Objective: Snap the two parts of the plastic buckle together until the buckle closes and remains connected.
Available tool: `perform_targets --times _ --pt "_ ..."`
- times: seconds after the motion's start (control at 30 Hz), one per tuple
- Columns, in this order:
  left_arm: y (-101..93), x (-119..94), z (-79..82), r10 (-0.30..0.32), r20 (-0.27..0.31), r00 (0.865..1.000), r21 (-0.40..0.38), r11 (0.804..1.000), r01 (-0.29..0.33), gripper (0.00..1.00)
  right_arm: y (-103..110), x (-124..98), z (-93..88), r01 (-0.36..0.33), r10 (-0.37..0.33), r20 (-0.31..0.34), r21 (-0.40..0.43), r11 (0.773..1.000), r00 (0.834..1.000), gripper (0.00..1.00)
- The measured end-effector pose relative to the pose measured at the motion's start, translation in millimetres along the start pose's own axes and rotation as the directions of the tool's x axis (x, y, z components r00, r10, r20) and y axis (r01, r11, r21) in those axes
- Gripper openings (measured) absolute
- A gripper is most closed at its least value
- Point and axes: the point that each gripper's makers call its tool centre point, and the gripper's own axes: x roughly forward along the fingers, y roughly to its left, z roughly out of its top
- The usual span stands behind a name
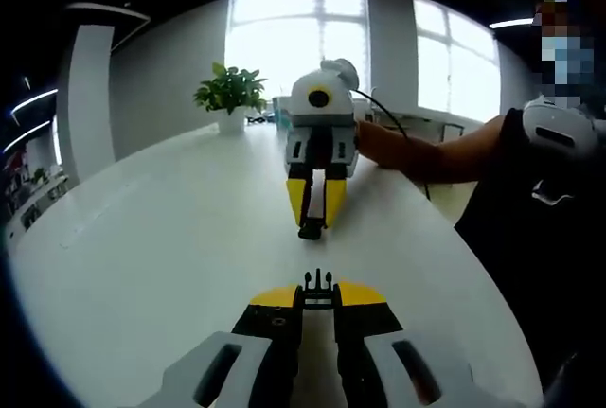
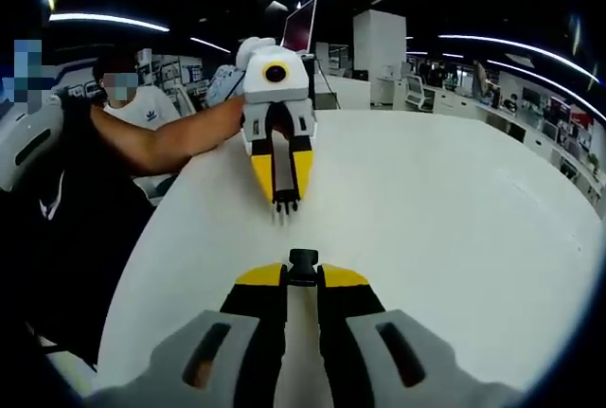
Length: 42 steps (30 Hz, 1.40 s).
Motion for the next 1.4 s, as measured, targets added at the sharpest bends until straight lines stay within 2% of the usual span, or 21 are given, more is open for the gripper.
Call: perform_targets --times 0.4,1.07,1.2,1.4 --pt "-1.1 2.9 -3.2 -0.013 -0.006 1.0 0.012 1.0 0.013 0.11 5.7 3.1 -1.1 -0.013 0.013 -0.008 -0.025 1.0 1.0 0.1" --pt "-1.4 5.8 -5.7 -0.025 -0.017 1.0 0.013 1.0 0.025 0.11 9.7 7.8 -3.1 -0.027 0.027 -0.016 -0.019 0.999 1.0 0.1" --pt "-2.1 8.8 -9.8 -0.036 -0.034 0.999 0.002 0.999 0.036 0.11 11.3 9.5 -3.7 -0.034 0.034 -0.017 -0.019 0.999 0.999 0.1" --pt "-1.4 2.9 -9.2 -0.03 -0.029 0.999 0.004 1.0 0.031 0.11 11.5 8.9 -3.0 -0.037 0.037 -0.019 -0.021 0.999 0.999 0.1"
